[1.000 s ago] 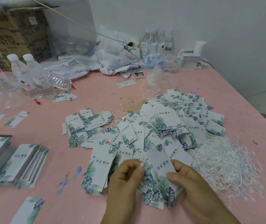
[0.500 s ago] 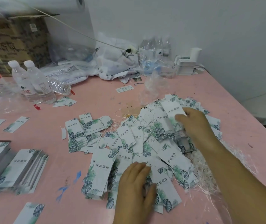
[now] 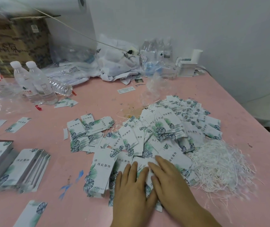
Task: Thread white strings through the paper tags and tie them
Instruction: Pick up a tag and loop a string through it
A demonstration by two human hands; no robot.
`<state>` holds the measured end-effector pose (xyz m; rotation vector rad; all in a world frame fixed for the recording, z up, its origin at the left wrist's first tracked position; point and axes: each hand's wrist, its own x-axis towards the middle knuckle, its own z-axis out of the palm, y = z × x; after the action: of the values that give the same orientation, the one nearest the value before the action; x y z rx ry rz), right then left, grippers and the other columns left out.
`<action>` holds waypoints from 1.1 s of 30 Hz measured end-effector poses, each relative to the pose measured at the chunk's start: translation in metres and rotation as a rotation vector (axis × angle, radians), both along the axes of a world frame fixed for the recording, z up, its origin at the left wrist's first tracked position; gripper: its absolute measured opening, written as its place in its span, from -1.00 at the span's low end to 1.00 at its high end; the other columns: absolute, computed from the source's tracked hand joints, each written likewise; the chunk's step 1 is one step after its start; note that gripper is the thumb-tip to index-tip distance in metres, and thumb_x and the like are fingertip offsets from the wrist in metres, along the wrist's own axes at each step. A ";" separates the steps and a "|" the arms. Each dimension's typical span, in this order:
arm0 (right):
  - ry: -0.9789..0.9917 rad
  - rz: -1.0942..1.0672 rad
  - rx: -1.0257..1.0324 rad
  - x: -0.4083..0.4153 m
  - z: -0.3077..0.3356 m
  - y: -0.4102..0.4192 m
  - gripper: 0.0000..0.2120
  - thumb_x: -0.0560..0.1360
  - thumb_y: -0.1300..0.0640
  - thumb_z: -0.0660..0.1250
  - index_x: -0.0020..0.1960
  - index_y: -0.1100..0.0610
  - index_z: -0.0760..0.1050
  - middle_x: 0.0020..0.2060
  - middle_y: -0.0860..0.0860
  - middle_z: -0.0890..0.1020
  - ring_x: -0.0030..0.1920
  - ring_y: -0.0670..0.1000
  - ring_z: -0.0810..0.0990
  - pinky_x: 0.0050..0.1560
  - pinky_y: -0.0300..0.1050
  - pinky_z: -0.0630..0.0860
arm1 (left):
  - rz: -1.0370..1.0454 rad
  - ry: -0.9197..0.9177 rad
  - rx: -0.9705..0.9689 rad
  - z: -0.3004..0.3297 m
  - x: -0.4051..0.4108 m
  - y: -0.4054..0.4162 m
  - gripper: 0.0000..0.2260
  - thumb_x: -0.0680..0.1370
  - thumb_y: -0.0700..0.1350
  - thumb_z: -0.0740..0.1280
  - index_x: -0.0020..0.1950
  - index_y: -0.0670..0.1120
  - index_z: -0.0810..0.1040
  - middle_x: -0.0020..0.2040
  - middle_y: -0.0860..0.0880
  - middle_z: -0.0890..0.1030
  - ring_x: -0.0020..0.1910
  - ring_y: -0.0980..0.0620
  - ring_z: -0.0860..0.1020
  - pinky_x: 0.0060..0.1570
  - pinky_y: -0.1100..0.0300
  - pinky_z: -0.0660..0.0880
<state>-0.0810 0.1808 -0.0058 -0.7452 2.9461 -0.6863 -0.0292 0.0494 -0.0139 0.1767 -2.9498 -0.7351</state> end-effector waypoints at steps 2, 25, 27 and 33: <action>0.004 0.003 0.044 -0.002 -0.003 -0.004 -0.54 0.67 -0.06 -0.04 0.55 -0.07 0.12 0.55 -0.11 0.05 0.53 -0.10 -0.04 0.51 -0.21 -0.05 | 0.018 -0.023 -0.012 0.003 0.005 0.000 -0.41 0.47 0.27 0.01 0.48 0.17 0.37 0.57 0.03 0.24 0.56 -0.01 0.16 0.50 0.03 -0.01; -0.001 0.022 -0.153 -0.020 0.000 0.019 -0.63 0.65 -0.07 0.06 0.41 -0.07 0.39 0.28 -0.27 0.43 0.24 -0.35 0.26 0.29 -0.50 0.08 | 0.036 -0.049 -0.130 0.019 0.017 -0.006 -0.40 0.35 0.28 0.30 0.30 0.02 0.55 0.45 -0.08 0.44 0.40 -0.16 0.44 0.31 -0.14 0.40; -0.014 0.100 -0.136 -0.025 -0.001 0.008 -0.64 0.65 -0.04 0.05 0.40 -0.07 0.40 0.28 -0.23 0.47 0.25 -0.30 0.32 0.34 -0.35 0.21 | -0.034 -0.070 -0.180 0.014 0.006 -0.006 -0.34 0.45 0.34 0.18 0.48 0.04 0.37 0.58 -0.07 0.23 0.55 -0.15 0.19 0.47 -0.15 0.15; -0.034 0.142 -0.010 -0.064 -0.013 0.001 -0.61 0.67 0.07 0.04 0.49 -0.04 0.29 0.50 -0.15 0.26 0.50 -0.15 0.13 0.39 -0.39 -0.10 | -0.078 -0.106 -0.175 0.001 -0.010 -0.011 -0.26 0.44 0.43 -0.06 0.57 0.15 0.09 0.63 0.05 0.02 0.59 0.02 -0.08 0.51 -0.04 -0.20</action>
<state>-0.1451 0.1816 -0.0192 -0.9234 2.8268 -0.6956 -0.0394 0.0383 -0.0131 0.0906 -3.1177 -0.4854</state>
